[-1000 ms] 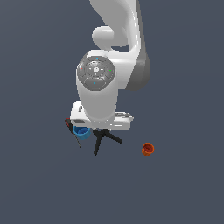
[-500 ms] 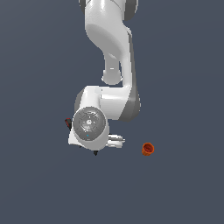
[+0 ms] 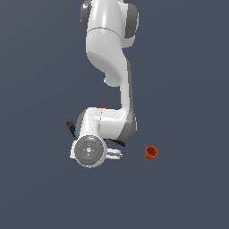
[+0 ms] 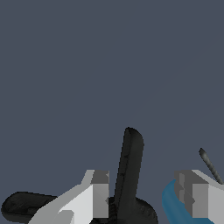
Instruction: Pick up a designated object from a clutter of objects.
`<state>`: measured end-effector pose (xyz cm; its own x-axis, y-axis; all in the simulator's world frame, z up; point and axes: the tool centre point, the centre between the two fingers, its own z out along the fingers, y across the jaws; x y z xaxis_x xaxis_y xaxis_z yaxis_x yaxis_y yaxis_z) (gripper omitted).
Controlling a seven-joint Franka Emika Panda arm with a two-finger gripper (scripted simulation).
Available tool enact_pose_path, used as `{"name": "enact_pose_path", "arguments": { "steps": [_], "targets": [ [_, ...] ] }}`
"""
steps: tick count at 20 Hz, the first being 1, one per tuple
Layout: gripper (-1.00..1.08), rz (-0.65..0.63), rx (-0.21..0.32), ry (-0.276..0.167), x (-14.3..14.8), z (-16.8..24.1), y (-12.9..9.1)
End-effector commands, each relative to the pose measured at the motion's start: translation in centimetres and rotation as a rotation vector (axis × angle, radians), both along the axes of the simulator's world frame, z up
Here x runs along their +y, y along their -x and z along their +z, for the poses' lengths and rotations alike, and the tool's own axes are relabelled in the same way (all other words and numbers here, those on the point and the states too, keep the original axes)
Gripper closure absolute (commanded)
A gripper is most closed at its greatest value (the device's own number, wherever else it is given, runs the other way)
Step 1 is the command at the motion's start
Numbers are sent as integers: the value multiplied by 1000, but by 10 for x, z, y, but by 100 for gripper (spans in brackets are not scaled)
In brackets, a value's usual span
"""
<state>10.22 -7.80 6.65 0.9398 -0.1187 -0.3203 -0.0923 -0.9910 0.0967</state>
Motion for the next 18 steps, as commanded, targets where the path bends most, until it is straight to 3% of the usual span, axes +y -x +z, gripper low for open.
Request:
{"name": "enact_pose_path", "arguments": {
  "steps": [1,18],
  "targets": [
    [-20,-2,9,3,-2,-9,-1],
    [-20,-4,17,5,-6,-42,9]
  ]
}}
